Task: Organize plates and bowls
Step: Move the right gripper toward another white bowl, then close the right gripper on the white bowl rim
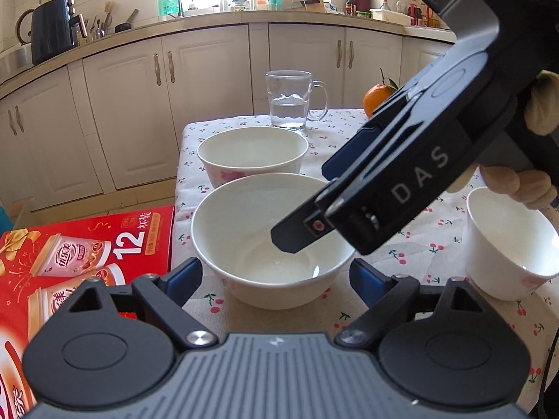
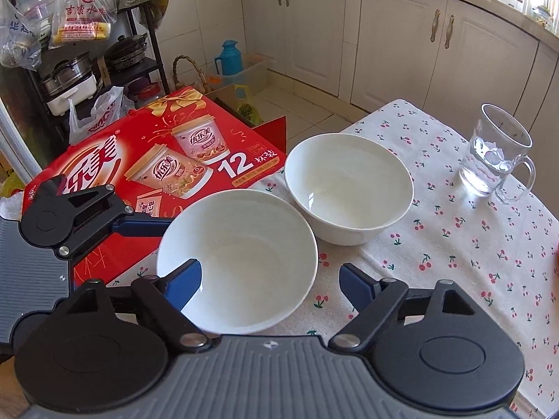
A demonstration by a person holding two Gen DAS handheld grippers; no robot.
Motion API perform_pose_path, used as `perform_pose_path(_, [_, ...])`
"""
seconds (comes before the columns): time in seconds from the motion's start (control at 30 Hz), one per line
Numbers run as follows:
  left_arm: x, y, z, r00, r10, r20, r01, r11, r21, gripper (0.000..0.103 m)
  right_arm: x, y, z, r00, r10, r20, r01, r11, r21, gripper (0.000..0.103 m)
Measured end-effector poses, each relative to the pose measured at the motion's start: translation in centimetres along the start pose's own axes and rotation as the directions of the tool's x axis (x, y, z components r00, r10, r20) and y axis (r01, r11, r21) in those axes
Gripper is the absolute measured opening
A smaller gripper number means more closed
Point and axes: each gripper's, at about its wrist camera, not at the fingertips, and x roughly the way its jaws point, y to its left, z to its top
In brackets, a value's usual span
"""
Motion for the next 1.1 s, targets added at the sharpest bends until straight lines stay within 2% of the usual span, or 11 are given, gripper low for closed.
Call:
perform_pose_path(0.47, [0.2, 0.2, 0.2, 1.0, -0.009, 0.003, 0.009, 1.0, -0.002, 0.087, 1.7, -1.1, 0.8, 0.997, 0.068, -0.038, -0.066, 0.997, 0.04, 0.065])
perform_pose_path(0.67, [0.1, 0.1, 0.4, 1.0, -0.015, -0.007, 0.015, 1.0, -0.002, 0.086, 1.6, -1.6, 0.8, 0.995, 0.095, -0.04, -0.092, 0.993, 0.075, 0.065])
perform_pose_path(1.1, [-2.0, -1.5, 0.6, 0.999, -0.033, -0.007, 0.033, 0.999, 0.021, 0.086, -0.7, -1.0, -0.5, 0.996, 0.089, -0.028, -0.086, 0.994, 0.073, 0.065])
